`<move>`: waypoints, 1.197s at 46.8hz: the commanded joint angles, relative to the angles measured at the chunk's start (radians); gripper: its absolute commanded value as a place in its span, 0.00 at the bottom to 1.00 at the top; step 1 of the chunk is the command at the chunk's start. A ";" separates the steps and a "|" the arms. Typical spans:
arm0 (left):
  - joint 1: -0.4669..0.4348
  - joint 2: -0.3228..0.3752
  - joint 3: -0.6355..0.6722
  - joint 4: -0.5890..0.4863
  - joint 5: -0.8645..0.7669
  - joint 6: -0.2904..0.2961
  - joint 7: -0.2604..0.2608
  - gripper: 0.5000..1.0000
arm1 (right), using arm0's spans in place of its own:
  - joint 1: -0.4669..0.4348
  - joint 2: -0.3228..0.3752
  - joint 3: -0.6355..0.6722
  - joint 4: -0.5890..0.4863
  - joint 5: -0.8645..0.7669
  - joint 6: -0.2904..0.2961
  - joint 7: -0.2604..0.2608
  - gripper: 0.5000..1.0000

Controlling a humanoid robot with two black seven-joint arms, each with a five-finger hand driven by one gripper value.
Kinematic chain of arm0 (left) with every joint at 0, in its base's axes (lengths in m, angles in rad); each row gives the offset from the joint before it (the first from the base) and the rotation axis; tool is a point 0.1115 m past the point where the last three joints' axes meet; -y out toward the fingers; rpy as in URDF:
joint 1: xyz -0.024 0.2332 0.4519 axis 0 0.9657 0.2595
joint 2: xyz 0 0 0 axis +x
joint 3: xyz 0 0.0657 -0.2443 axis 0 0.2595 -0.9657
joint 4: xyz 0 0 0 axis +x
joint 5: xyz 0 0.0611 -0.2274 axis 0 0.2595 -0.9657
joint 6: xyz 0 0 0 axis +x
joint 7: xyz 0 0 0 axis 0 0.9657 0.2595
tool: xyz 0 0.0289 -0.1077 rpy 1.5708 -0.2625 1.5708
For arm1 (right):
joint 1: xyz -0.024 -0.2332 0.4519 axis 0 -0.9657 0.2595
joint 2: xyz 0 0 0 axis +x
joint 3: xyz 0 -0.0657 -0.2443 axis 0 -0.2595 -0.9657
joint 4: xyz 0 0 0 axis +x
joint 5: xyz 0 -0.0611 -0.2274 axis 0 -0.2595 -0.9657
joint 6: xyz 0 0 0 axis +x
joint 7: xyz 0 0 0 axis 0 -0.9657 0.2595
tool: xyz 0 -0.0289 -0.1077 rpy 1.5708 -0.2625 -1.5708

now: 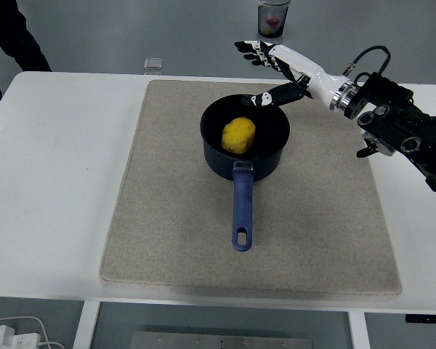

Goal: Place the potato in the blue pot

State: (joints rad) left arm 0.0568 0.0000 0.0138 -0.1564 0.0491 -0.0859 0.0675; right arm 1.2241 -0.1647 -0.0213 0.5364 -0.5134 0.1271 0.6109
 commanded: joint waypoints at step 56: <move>0.000 0.000 0.000 0.000 0.000 0.000 0.000 0.99 | -0.090 -0.069 0.356 -0.088 0.657 -0.040 -0.513 0.87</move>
State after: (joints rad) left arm 0.0568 0.0000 0.0138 -0.1564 0.0491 -0.0859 0.0675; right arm 1.1347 -0.2332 0.3316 0.4503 0.1150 0.1030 0.0998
